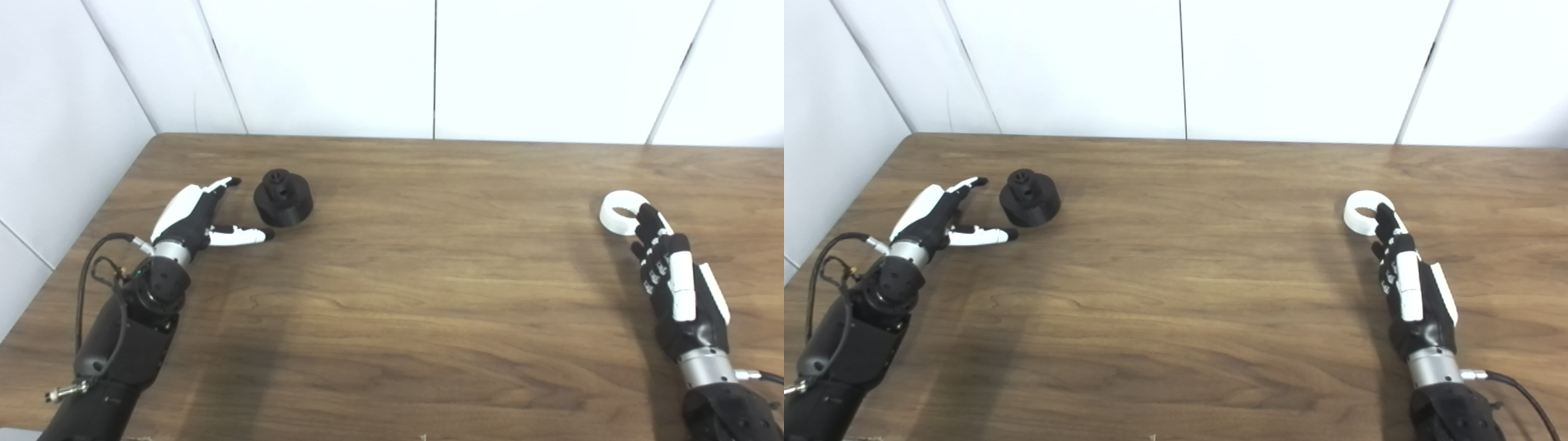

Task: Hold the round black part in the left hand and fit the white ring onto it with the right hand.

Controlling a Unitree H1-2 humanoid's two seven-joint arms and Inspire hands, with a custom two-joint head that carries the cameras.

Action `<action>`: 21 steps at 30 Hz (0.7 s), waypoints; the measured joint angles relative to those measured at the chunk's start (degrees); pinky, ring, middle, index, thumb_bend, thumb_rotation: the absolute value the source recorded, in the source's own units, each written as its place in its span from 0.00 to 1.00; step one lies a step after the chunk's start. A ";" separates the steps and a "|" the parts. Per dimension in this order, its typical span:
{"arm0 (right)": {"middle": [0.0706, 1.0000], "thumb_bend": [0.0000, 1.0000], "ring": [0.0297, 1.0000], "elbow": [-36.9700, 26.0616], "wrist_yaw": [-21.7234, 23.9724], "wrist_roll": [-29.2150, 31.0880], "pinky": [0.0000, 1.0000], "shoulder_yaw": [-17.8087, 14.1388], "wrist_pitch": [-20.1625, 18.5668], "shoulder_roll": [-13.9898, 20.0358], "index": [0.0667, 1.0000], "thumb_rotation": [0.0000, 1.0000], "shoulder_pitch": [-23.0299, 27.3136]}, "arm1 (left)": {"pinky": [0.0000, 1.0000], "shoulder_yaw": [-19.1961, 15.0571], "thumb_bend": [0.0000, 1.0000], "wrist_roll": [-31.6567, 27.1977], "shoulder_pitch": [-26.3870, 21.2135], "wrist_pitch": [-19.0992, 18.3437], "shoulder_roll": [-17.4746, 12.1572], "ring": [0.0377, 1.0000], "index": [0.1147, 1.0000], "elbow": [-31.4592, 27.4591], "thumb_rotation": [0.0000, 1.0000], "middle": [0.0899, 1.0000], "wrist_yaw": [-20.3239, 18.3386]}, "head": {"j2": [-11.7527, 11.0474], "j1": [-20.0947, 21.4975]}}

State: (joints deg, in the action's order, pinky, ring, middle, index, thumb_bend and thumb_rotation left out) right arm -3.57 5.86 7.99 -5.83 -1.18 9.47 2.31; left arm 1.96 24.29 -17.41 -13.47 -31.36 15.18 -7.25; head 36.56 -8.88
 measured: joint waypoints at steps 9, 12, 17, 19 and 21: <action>0.98 0.66 1.00 -0.19 0.00 -0.37 1.00 0.02 0.30 0.06 0.97 1.00 -0.25 | 0.90 0.63 0.96 0.18 -1.58 -0.18 0.06 1.00 0.90 1.24 0.37 0.97 -0.39 | -0.35 0.35; 0.97 0.65 1.00 -0.31 0.00 -0.55 1.00 0.01 0.31 0.11 0.97 1.00 -0.40 | 0.89 1.12 0.96 0.41 -2.44 -0.07 0.06 1.00 0.90 2.11 0.37 0.97 -0.34 | -0.44 0.53; 0.97 0.66 1.00 -0.68 -0.01 -0.63 1.00 0.01 0.30 0.09 0.97 1.00 -0.71 | 0.89 2.09 0.97 0.77 -3.23 0.25 0.13 1.00 0.90 2.72 0.39 0.97 -0.28 | -0.53 0.79; 0.97 0.66 1.00 -0.75 -0.01 -0.63 1.00 -0.01 0.30 0.09 0.97 1.00 -0.80 | 0.90 2.49 0.96 0.87 -3.48 0.25 0.28 1.00 0.90 2.76 0.38 0.96 -0.28 | -0.61 0.79; 0.97 0.66 1.00 -0.79 -0.01 -0.63 1.00 -0.01 0.30 0.09 0.97 1.00 -0.87 | 0.91 2.82 0.96 0.86 -3.88 0.40 0.50 1.00 0.89 3.20 0.37 0.96 -0.27 | -0.70 0.88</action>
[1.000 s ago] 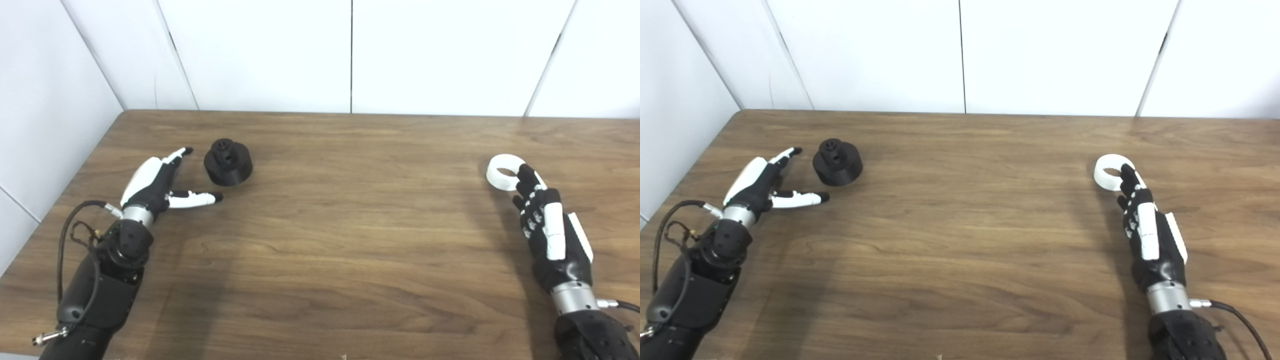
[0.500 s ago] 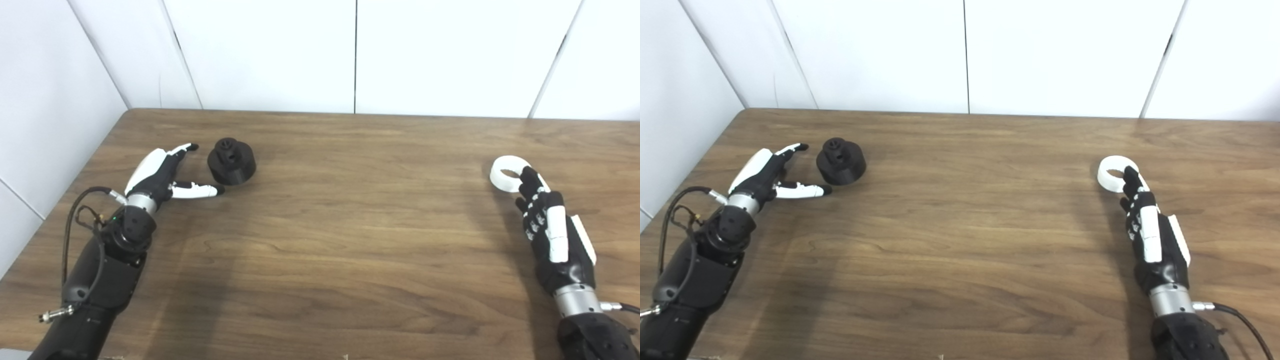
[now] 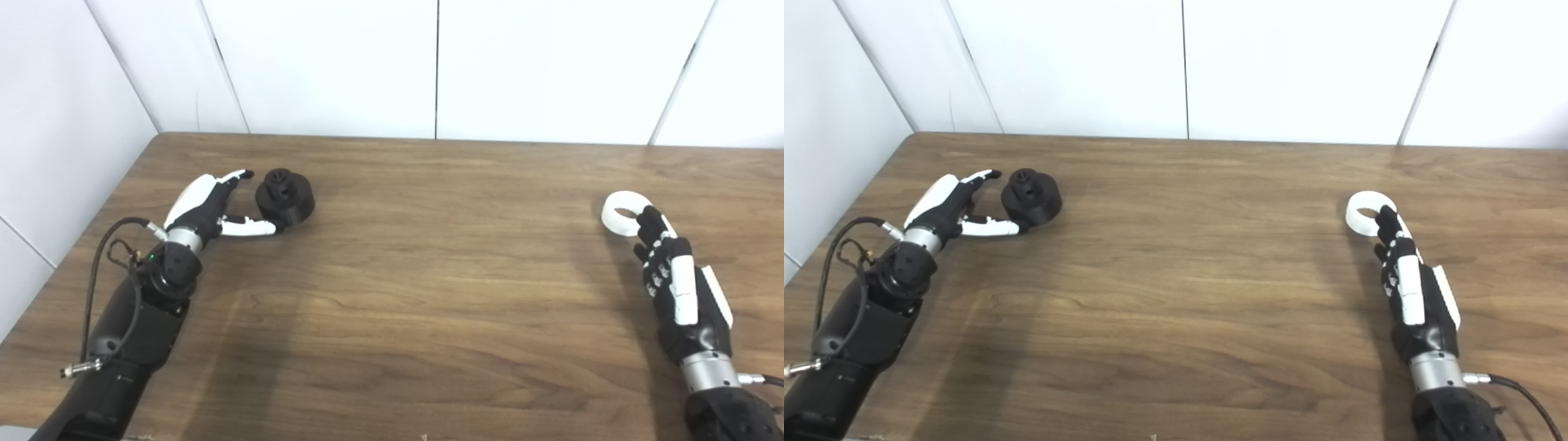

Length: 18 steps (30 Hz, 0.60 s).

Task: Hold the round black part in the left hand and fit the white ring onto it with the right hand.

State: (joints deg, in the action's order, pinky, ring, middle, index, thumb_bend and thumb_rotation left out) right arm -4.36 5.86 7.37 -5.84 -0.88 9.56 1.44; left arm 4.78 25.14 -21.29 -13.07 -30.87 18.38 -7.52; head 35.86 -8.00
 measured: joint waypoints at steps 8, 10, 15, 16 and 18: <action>0.97 0.67 1.00 -0.09 0.00 0.05 1.00 -0.11 0.03 -0.04 0.97 1.00 -0.10 | 0.91 1.52 0.98 0.13 -1.56 2.36 0.96 1.00 0.88 2.41 0.38 0.95 1.21 | -0.26 0.18; 0.97 0.67 1.00 -0.08 0.00 0.05 1.00 -0.11 0.06 -0.04 0.97 1.00 -0.11 | 0.91 1.74 0.98 0.27 -1.73 2.33 1.17 0.99 0.88 2.47 0.39 0.95 1.34 | -0.35 0.18; 0.96 0.67 1.00 -0.09 0.00 0.05 1.00 -0.11 0.19 -0.04 0.97 1.00 -0.14 | 0.90 1.97 0.97 0.23 -2.04 2.32 1.55 1.00 0.85 2.47 0.35 0.95 1.34 | -0.35 0.35; 0.96 0.67 1.00 -0.09 0.00 0.05 1.00 -0.11 0.19 -0.04 0.97 1.00 -0.14 | 0.90 1.97 0.97 0.18 -2.07 2.40 1.60 1.00 0.85 2.48 0.35 0.95 1.36 | -0.35 0.35; 0.96 0.67 1.00 -0.09 0.00 0.04 1.00 -0.11 0.20 -0.04 0.97 1.00 -0.14 | 0.90 1.97 0.96 0.05 -2.09 2.64 1.70 1.00 0.85 2.48 0.34 0.95 1.36 | -0.35 0.26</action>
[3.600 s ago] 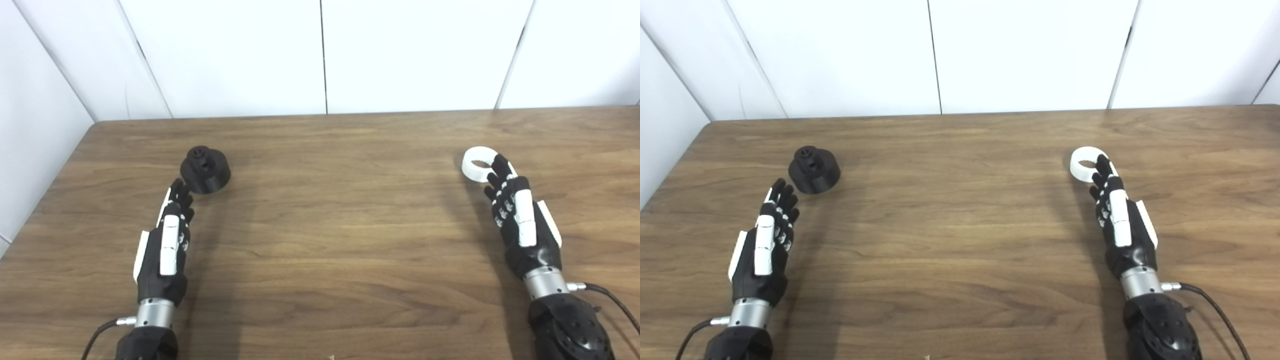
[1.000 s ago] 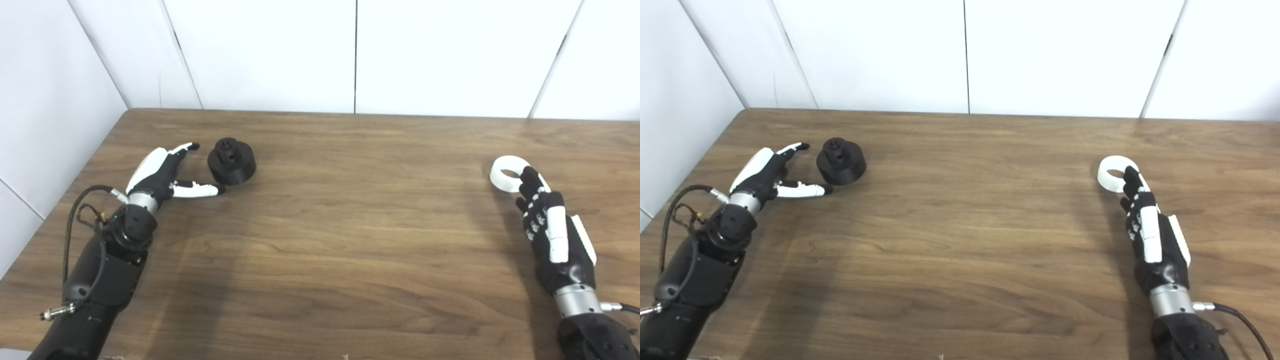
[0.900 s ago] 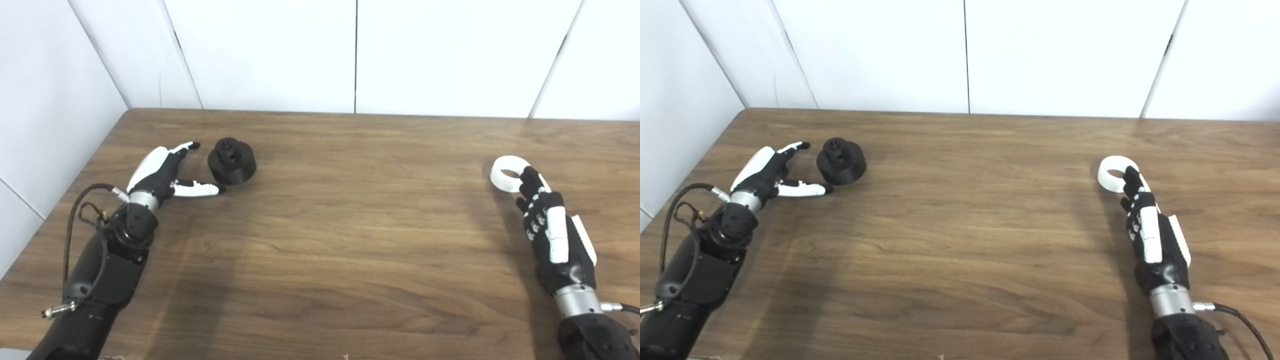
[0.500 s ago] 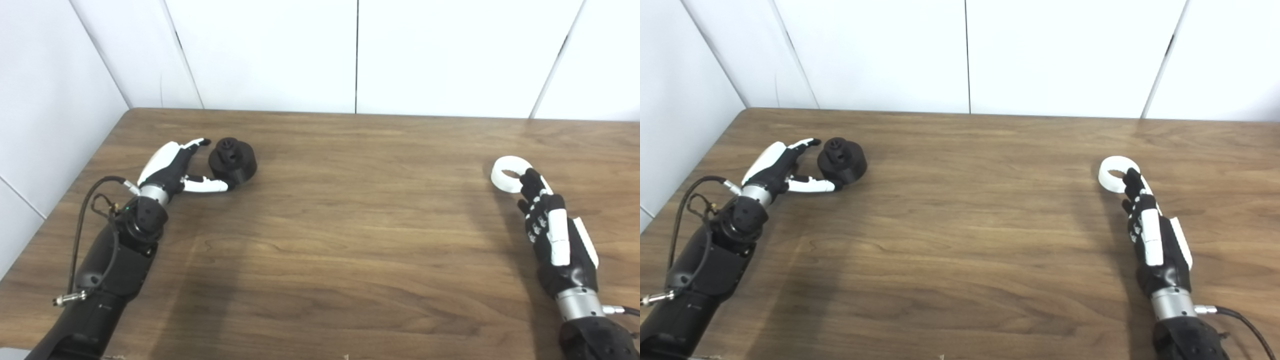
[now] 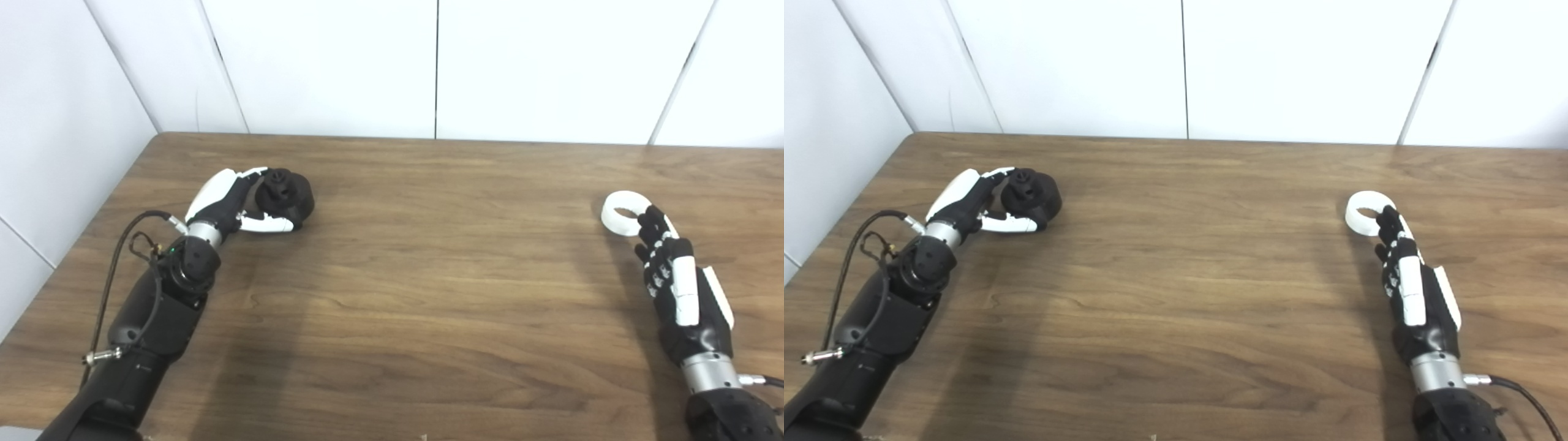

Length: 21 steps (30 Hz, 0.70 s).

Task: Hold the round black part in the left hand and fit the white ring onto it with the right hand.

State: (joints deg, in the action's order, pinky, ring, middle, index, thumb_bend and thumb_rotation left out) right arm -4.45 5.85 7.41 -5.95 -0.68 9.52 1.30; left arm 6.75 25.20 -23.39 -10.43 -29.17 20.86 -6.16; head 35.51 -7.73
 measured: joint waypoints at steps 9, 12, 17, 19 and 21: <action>0.96 0.68 1.00 -0.01 0.00 0.01 1.00 -0.01 0.02 0.01 0.98 1.00 -0.02 | 0.92 -0.05 0.83 -0.14 -0.06 0.04 0.34 0.99 0.63 0.01 0.21 0.93 0.26 | 0.17 -0.26; 0.96 0.67 1.00 0.00 0.02 0.08 1.00 0.00 0.03 0.01 0.98 1.00 -0.02 | 0.91 -0.06 0.81 -0.06 -0.10 0.11 0.42 0.97 0.60 -0.05 0.18 0.91 0.89 | 0.18 -0.35; 0.96 0.67 1.00 0.00 0.14 0.20 1.00 0.07 0.25 0.06 0.99 1.00 -0.02 | 0.90 -0.10 0.80 0.04 -0.14 1.55 0.42 0.95 0.55 -0.09 0.15 0.89 2.55 | 0.26 -0.35; 0.96 0.68 1.00 0.00 0.15 0.20 1.00 0.09 0.30 0.06 0.99 1.00 -0.02 | 0.89 -0.19 0.80 0.02 -0.12 2.13 0.42 0.94 0.54 0.00 0.14 0.88 2.81 | 0.26 -0.35; 0.96 0.68 1.00 0.00 0.18 0.20 1.00 0.13 0.30 0.07 0.99 1.00 0.00 | 0.88 -0.31 0.81 0.02 -0.10 2.26 0.48 0.93 0.53 0.11 0.13 0.87 3.21 | 0.26 -0.35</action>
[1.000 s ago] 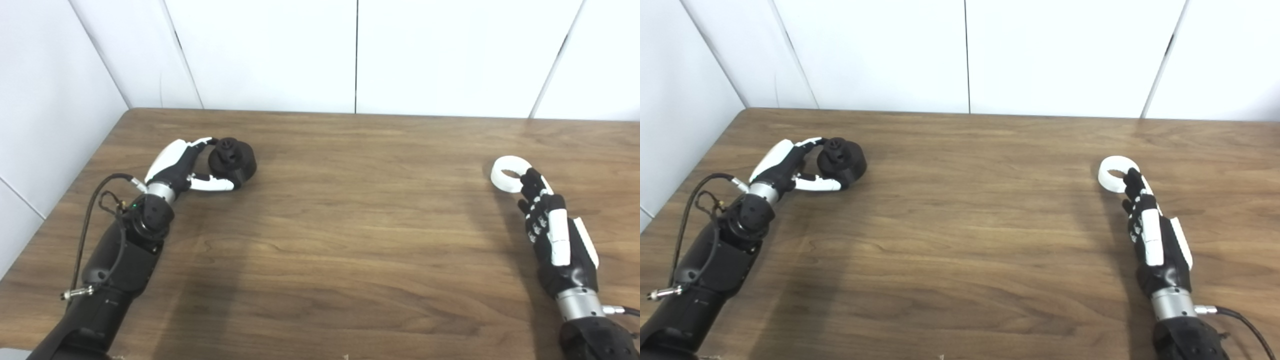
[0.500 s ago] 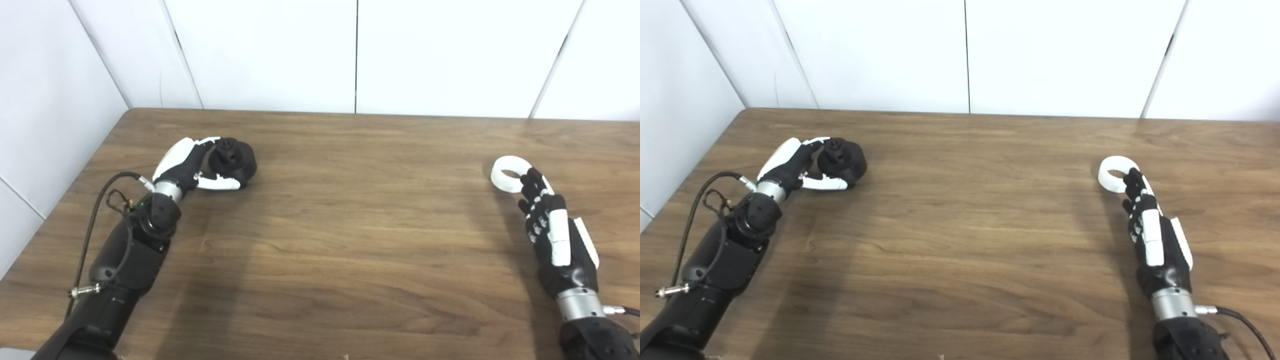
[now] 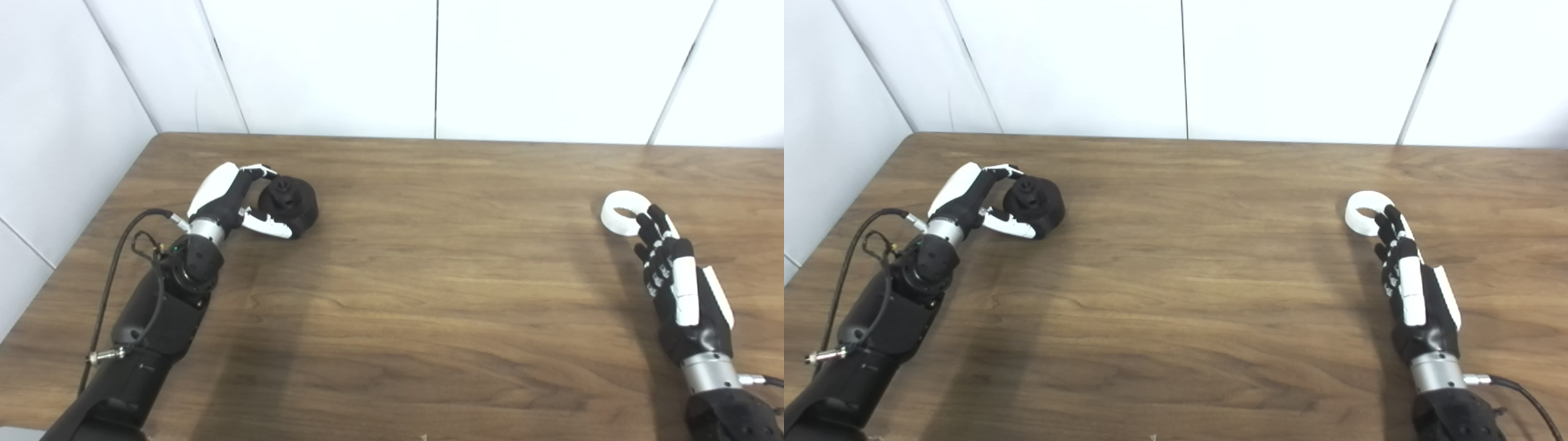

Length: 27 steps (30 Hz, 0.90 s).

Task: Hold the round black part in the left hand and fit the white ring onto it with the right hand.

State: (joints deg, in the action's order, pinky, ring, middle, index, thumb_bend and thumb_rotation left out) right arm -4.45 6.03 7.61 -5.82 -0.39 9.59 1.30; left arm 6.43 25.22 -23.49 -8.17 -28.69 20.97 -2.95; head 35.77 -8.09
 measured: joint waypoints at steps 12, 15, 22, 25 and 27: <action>0.97 0.68 1.00 0.01 0.86 0.06 1.00 0.35 0.00 0.19 1.00 1.00 0.06 | 0.87 0.28 0.83 0.21 2.60 1.96 1.65 0.94 0.52 -3.74 0.16 0.86 1.62 | 0.35 0.18; 0.97 0.68 1.00 0.00 0.91 0.05 1.00 0.48 -0.04 0.25 1.00 1.00 0.06 | 0.88 1.08 0.82 0.24 3.86 2.04 1.91 0.94 0.52 -6.50 0.16 0.86 0.79 | 0.53 0.44; 0.96 0.67 1.00 -0.29 0.88 -0.31 1.00 0.83 -0.58 0.25 1.00 1.00 -0.04 | 0.88 3.51 0.84 1.39 6.43 1.05 2.48 0.96 0.52 -14.61 0.17 0.88 -3.39 | 1.23 1.32; 0.96 0.66 1.00 -0.44 0.86 -0.33 1.00 0.95 -0.61 0.18 1.00 1.00 -0.15 | 0.88 3.93 0.84 1.41 7.48 1.02 4.03 0.96 0.52 -15.59 0.17 0.88 -4.75 | 1.23 1.32; 0.96 0.66 1.00 -0.60 0.84 -0.34 1.00 1.04 -0.63 0.08 1.00 1.00 -0.28 | 0.87 4.07 0.84 1.68 7.68 0.86 4.21 0.95 0.53 -16.53 0.17 0.88 -5.29 | 1.58 1.93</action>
State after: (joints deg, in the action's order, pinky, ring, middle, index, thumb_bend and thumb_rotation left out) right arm -5.05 6.87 7.26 -4.78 -1.02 9.67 1.02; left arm 10.50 26.90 -15.81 -7.31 -24.48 4.45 -8.23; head 37.35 -6.15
